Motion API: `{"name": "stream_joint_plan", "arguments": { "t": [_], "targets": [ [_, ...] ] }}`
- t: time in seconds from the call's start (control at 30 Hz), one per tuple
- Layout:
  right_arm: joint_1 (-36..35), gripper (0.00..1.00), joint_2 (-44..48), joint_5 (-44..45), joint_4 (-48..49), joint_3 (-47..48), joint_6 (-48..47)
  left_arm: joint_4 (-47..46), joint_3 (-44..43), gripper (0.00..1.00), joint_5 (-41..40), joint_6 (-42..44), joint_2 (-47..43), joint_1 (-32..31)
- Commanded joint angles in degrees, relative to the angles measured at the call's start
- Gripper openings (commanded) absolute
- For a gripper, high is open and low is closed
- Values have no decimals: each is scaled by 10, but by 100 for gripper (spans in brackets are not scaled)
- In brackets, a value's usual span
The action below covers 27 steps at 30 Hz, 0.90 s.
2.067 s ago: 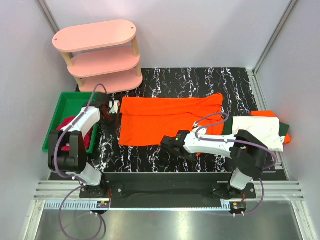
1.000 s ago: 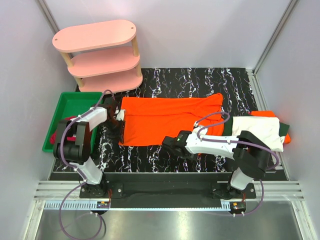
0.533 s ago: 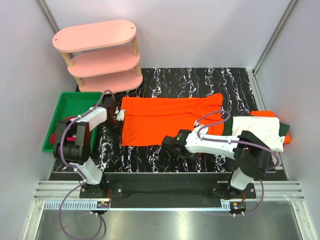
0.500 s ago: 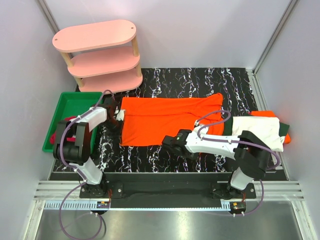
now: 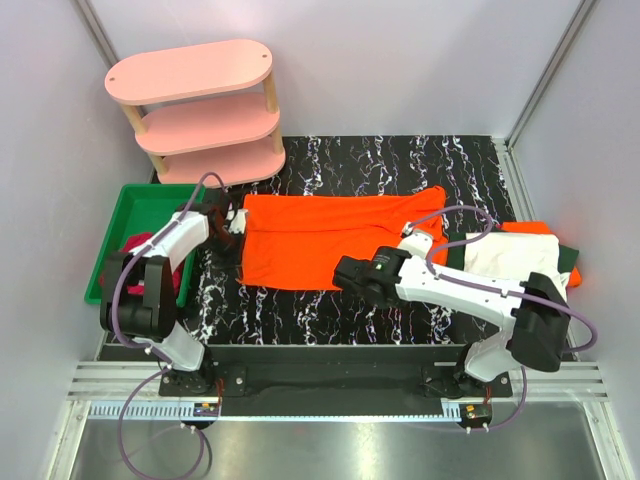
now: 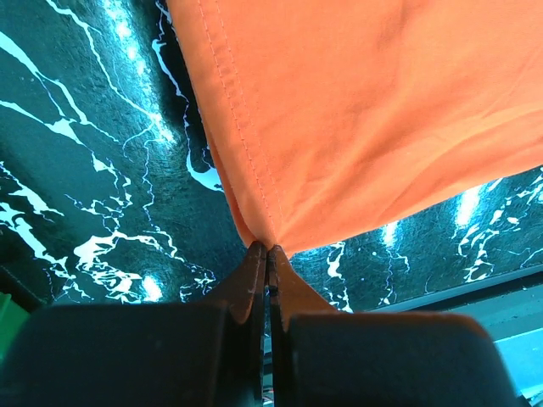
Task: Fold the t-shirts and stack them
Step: Grap the side of the flattened tshirt closest away from the robot with both arms, then fold the other side of the tshirt into a rectangle
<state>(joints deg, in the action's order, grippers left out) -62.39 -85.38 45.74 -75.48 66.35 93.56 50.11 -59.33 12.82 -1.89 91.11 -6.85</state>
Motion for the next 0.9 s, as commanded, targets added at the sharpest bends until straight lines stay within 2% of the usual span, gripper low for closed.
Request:
{"name": "stream_joint_plan", "arguments": {
  "t": [0.0, 0.2, 0.37, 0.7, 0.87],
  "targets": [
    [23, 0, 22, 66, -61, 27, -20, 3, -39, 0, -8, -3, -20, -2],
    [69, 0, 25, 95, -60, 49, -72, -2, -76, 0, -21, -7, -9, -1],
    [127, 0, 27, 127, -23, 77, -174, -12, -117, 0, -32, -10, 2, -1],
    [277, 0, 8, 112, 203, 105, -440, -39, -170, 0, -55, -17, 40, -1],
    [327, 0, -36, 92, 279, 150, -522, -45, -207, 0, -61, -22, 65, 1]
  ]
}}
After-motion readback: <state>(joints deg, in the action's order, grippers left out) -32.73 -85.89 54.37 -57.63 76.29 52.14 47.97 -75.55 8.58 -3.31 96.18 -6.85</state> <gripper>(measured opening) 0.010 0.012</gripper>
